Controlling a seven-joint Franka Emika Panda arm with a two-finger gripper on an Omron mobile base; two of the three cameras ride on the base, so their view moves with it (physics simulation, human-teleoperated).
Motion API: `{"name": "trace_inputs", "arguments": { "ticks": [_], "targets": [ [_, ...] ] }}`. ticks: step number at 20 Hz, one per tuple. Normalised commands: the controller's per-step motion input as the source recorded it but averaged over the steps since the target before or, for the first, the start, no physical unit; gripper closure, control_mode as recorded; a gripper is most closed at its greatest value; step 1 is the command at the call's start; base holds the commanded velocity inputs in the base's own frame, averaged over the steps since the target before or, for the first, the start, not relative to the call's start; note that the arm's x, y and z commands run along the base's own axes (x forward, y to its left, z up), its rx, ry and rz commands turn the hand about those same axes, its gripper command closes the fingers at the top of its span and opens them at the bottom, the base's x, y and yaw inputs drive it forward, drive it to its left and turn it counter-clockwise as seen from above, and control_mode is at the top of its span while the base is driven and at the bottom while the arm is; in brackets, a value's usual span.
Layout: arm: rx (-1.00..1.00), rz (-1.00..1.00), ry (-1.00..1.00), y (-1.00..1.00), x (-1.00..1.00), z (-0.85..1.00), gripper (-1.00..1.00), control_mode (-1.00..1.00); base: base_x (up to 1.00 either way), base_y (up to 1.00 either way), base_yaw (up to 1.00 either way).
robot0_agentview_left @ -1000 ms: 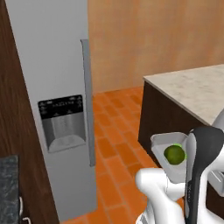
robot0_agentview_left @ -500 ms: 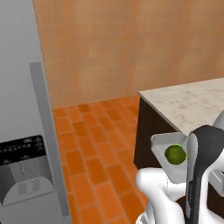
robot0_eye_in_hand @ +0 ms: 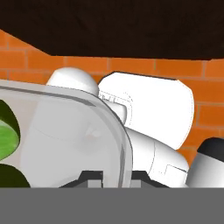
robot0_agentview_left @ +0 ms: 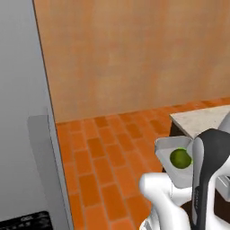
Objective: Take the meat container that has the fish and place it on the second highest rack of the freezer. Then take the vegetable container that has the lemon wedge and lime and place it on the highest rack of the freezer.
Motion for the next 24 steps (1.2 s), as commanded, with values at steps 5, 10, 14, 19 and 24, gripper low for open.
{"name": "trace_inputs", "arguments": {
  "ticks": [5, 10, 14, 19, 24],
  "targets": [
    [0.0, 0.0, 0.0, 0.0, 0.0, 0.0, 1.0, 1.0, 1.0, 0.0, 0.38],
    [0.0, 0.0, 0.0, 0.0, 0.0, 0.0, 1.0, 1.0, 0.89, -0.02, 0.77],
    [0.0, 0.0, 0.0, 0.0, 0.0, 0.0, 1.0, 1.0, 0.48, -0.06, 0.96],
    [0.0, 0.0, 0.0, 0.0, 0.0, 0.0, 1.0, 1.0, 0.29, -0.1, 0.98],
    [0.0, 0.0, 0.0, 0.0, 0.0, 0.0, 1.0, 1.0, 0.02, -0.24, 0.98]
  ]
}}
